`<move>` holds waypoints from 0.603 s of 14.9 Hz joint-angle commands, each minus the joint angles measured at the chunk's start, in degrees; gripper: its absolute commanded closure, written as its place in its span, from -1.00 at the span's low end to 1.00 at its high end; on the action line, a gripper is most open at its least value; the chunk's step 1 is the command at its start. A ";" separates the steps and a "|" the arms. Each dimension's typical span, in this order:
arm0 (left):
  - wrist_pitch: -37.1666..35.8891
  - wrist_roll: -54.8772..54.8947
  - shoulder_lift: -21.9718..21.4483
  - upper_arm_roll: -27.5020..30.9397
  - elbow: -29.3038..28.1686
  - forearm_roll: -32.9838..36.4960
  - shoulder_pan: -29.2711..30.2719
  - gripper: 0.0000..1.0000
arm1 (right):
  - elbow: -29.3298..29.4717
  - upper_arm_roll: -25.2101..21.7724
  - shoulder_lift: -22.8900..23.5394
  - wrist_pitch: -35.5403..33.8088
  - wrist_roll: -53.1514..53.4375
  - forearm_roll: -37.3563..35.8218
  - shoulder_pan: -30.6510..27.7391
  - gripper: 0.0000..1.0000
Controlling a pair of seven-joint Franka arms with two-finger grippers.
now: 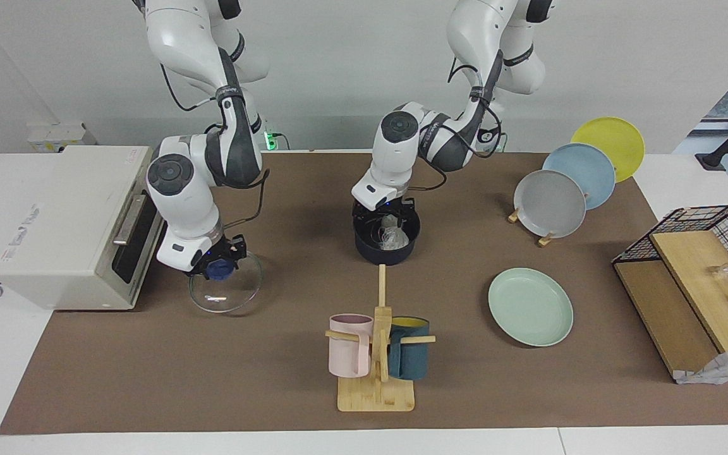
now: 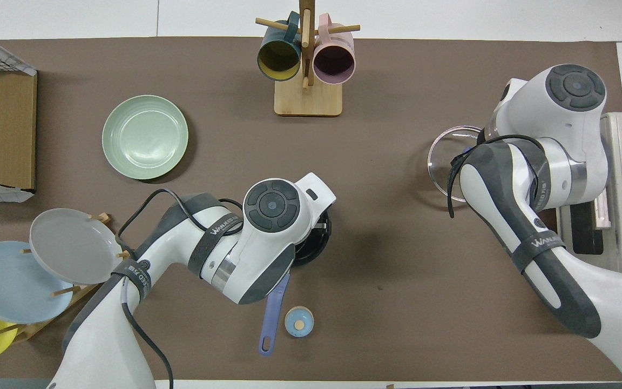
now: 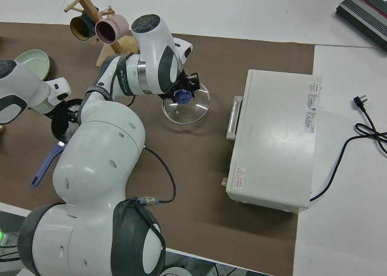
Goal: Transfer vermicelli from pot to plate
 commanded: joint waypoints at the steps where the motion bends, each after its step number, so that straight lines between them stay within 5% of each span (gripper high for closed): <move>1: 1.17 0.76 -0.23 0.21 -0.81 1.96 0.16 -1.00 | -2.71 0.75 -0.42 2.56 -0.99 -0.65 -0.84 0.06; 9: 3.19 0.84 1.09 0.13 -1.68 2.23 -0.11 -1.00 | -6.40 0.75 -1.21 5.73 -0.72 -0.65 -0.93 -0.18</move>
